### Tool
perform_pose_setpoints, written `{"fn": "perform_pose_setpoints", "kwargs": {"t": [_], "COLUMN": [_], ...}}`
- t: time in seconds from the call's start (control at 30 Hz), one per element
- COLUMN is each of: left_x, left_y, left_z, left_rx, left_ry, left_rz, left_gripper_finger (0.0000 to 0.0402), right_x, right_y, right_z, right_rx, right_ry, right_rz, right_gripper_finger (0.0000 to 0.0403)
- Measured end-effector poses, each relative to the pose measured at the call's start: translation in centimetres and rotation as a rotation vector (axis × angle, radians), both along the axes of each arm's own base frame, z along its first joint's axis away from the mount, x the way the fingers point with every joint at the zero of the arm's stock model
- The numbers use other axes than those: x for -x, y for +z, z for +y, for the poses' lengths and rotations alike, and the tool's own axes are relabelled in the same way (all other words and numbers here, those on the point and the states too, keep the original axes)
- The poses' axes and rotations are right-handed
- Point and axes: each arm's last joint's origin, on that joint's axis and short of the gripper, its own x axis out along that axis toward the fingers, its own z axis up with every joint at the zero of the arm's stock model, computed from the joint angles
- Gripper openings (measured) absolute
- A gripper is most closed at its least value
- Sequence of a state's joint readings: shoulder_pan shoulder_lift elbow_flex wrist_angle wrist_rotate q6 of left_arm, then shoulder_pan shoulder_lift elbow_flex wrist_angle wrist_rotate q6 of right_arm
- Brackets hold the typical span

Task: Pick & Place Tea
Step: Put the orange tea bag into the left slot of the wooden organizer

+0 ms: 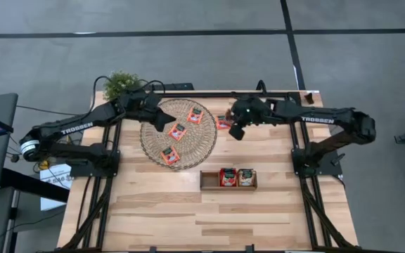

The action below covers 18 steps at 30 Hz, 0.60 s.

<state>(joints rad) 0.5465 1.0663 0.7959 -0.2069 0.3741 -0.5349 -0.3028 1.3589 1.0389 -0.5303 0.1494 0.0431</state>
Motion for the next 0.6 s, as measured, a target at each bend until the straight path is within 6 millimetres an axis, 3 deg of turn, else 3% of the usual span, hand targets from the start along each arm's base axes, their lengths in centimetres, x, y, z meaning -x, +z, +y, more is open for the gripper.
{"fn": "perform_pose_setpoints", "kwargs": {"t": [0.13,0.27,0.6], "left_x": [-1.7,-3.3,-4.8], "left_y": [-0.9,-1.6,-0.2], "left_z": [0.0,-0.1,-0.2], "left_rx": [0.019,0.028,0.025], "left_ry": [-0.033,-0.061,-0.087], "left_rz": [-0.003,-0.027,-0.226], "left_gripper_finger": [0.0008,0.0038,0.0127], "right_x": [-2.4,-4.8,-10.4], "right_y": [2.5,3.5,3.5], "right_z": [1.8,2.8,3.2], "right_rx": [0.145,0.225,0.284], "right_ry": [0.06,0.106,0.219], "right_rz": [-0.069,-0.054,0.004], "right_gripper_finger": [0.0001,0.0001,0.0]}}
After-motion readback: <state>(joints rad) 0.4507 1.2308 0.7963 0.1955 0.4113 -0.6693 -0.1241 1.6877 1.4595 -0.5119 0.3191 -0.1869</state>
